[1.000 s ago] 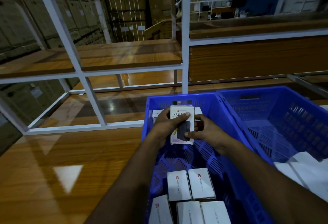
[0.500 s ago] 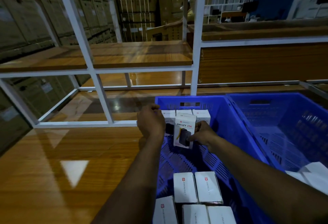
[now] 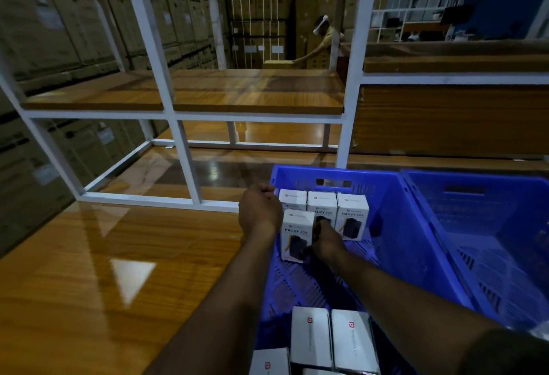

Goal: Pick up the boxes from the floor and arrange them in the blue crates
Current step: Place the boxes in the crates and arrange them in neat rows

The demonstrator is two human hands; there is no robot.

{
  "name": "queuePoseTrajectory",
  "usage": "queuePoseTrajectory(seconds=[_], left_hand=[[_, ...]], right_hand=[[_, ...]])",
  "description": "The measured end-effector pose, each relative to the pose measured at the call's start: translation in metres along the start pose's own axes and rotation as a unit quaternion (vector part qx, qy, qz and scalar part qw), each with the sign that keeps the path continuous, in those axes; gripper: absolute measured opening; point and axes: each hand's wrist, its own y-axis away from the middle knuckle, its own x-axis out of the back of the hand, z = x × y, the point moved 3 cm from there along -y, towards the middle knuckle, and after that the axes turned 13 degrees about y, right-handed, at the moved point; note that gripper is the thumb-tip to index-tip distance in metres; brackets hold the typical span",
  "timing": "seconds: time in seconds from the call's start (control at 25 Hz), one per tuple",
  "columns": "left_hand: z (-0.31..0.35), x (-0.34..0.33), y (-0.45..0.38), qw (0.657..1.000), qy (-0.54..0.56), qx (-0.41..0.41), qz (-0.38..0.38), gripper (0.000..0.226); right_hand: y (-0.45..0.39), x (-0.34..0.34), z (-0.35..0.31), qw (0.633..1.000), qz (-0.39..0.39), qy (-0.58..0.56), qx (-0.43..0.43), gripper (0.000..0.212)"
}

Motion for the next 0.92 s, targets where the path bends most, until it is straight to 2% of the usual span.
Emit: queuePoseTrajectory(seconds=[0.08, 0.2, 0.52, 0.72, 0.84, 0.92], left_hand=[[-0.002, 0.000, -0.001, 1.000, 0.001, -0.007, 0.002, 0.012], [0.000, -0.001, 0.000, 1.000, -0.002, -0.017, 0.004, 0.013], [-0.006, -0.004, -0.004, 1.000, -0.017, -0.025, -0.001, 0.013], [-0.002, -0.006, -0.002, 0.997, -0.047, -0.057, -0.004, 0.013], [-0.002, -0.010, -0.002, 0.992, -0.077, -0.095, -0.012, 0.011], [0.000, -0.012, 0.000, 0.986, -0.106, -0.131, -0.011, 0.012]], right_hand=[[-0.008, -0.005, -0.006, 1.000, 0.003, 0.004, 0.002, 0.024], [-0.012, -0.009, -0.009, 0.997, 0.014, 0.076, 0.003, 0.030], [-0.018, -0.007, -0.010, 0.994, 0.018, 0.110, -0.004, 0.039], [-0.017, -0.006, -0.010, 0.989, -0.017, 0.148, -0.002, 0.039], [-0.010, 0.001, -0.011, 0.984, -0.051, 0.172, 0.005, 0.048], [-0.001, 0.009, -0.008, 0.984, -0.057, 0.167, 0.019, 0.065]])
